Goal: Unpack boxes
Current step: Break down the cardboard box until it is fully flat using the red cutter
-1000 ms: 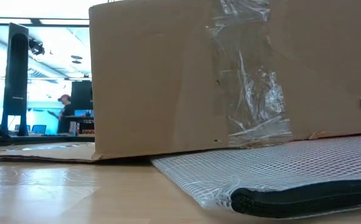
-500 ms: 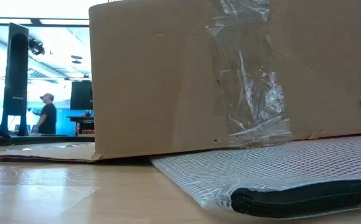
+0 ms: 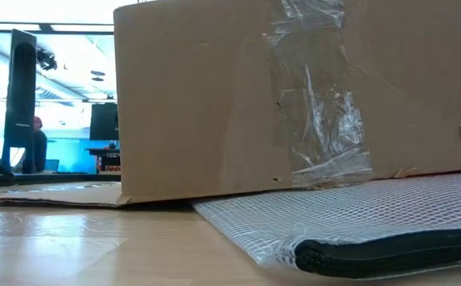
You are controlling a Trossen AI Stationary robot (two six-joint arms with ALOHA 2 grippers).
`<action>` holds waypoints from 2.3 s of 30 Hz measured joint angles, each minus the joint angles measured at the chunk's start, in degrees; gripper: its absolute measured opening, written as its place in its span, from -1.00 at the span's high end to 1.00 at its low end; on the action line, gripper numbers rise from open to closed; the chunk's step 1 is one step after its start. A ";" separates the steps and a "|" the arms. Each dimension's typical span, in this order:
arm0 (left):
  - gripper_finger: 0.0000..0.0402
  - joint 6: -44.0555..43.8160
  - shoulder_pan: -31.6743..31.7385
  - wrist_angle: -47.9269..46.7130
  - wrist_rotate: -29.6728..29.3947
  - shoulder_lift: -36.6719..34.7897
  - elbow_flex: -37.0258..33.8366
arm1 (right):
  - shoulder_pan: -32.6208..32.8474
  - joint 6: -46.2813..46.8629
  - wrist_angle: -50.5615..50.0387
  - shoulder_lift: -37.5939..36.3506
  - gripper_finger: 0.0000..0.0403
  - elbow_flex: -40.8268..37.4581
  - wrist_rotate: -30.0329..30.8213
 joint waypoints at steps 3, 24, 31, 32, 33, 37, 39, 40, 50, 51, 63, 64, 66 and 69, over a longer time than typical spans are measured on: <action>0.61 -0.21 0.00 0.53 -1.29 0.02 -0.07 | -0.07 -1.45 -1.01 0.00 0.72 0.04 0.39; 0.32 -1.30 1.33 -21.57 -13.26 -4.91 0.04 | 3.48 10.41 -20.03 -7.30 0.72 -0.04 2.42; 0.35 -1.39 1.90 -23.65 -14.30 -5.01 -0.67 | 6.35 21.88 -30.58 -6.53 0.72 -0.04 -4.83; 0.35 -1.40 2.20 -23.22 -14.29 -5.03 -1.37 | 6.91 23.04 -31.93 -6.17 0.72 -0.04 -4.85; 0.35 -1.39 2.50 -22.93 -14.09 -5.03 -2.06 | 7.38 24.03 -33.16 -5.83 0.72 -0.04 -4.86; 0.35 -1.32 3.54 -22.04 -12.20 -4.99 -5.08 | 8.59 27.50 -36.70 -4.66 0.72 -0.04 -4.80; 0.35 -1.28 4.20 -21.05 -11.04 -5.11 -6.83 | 9.23 29.43 -38.25 -4.21 0.72 -0.04 -4.80; 0.35 -1.28 4.49 -21.14 -10.87 -5.10 -7.70 | 9.57 30.47 -38.84 -4.00 0.72 -0.04 -4.81; 0.35 0.66 8.97 -13.62 -7.63 -5.05 -15.85 | 14.76 39.02 -40.02 -1.75 0.72 -0.04 -9.39; 0.35 1.26 9.68 -12.72 -8.02 -5.05 -16.53 | 14.91 39.37 -40.00 -1.07 0.72 -0.02 -10.22; 0.35 9.09 21.12 2.34 -6.59 -5.00 -30.12 | 14.23 42.12 -46.17 10.56 0.72 -0.04 -18.56; 0.35 9.26 21.58 2.22 -6.59 -4.95 -31.44 | 13.97 42.60 -47.43 11.32 0.72 -0.04 -18.43; 0.35 9.21 22.12 1.53 -6.62 -4.96 -33.98 | 13.38 43.70 -50.46 12.51 0.72 -0.06 -17.56; 0.35 7.19 22.05 -3.12 -6.88 -4.98 -36.63 | 12.22 44.78 -54.60 12.87 0.72 -0.02 -16.40</action>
